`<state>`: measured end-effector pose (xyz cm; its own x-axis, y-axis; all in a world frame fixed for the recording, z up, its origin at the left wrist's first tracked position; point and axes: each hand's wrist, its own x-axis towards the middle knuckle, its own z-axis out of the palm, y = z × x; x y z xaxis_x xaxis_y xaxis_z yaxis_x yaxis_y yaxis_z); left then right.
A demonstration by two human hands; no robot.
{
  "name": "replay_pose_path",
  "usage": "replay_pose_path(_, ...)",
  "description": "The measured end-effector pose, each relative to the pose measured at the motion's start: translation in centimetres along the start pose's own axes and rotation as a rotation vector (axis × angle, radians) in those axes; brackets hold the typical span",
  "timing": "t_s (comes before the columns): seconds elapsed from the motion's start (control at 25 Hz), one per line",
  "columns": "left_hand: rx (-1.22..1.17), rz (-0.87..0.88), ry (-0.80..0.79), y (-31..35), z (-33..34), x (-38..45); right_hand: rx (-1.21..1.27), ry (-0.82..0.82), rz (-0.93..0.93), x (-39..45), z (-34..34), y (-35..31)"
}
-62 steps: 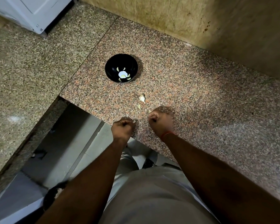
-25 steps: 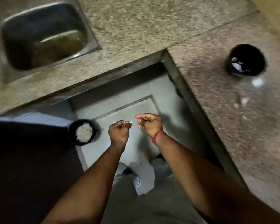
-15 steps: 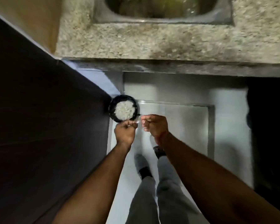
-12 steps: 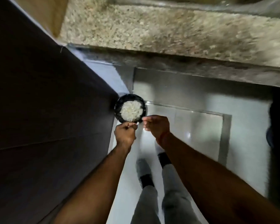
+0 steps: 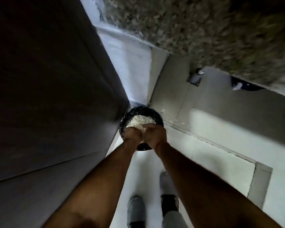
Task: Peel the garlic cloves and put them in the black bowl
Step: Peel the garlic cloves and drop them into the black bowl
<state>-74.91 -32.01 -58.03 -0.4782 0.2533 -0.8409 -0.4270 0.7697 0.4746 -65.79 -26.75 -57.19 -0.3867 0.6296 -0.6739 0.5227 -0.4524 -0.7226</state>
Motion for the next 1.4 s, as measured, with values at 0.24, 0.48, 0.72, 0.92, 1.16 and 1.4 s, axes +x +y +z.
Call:
replay_pose_path(0.24,-0.557,-0.196,-0.088,0.9,0.2,-1.4,-0.182,-0.302,0.004,0.3,1.0,2.4)
replay_pose_path(0.48,-0.464,-0.094,0.042,1.2,-1.3,-2.8,-0.275,-0.222,-0.178,-0.5,0.7,-0.3)
replay_pose_path(0.72,-0.564,-0.195,-0.097,3.4,-1.6,-4.8,-0.608,-0.236,-0.128,-0.9,-1.1,0.6)
replay_pose_path(0.92,-0.595,-0.173,-0.061,2.1,-2.4,-6.1,-0.434,-0.177,-0.399,-4.4,-0.1,-0.6)
replay_pose_path(1.16,-0.378,-0.139,-0.146,5.3,-3.1,-12.7,-0.754,-0.204,-0.162,-7.4,-3.5,-0.6)
replay_pose_path(1.4,0.405,0.413,-0.17,7.8,-3.8,-27.3,-0.686,-0.006,-0.236,-20.1,-11.5,-8.2)
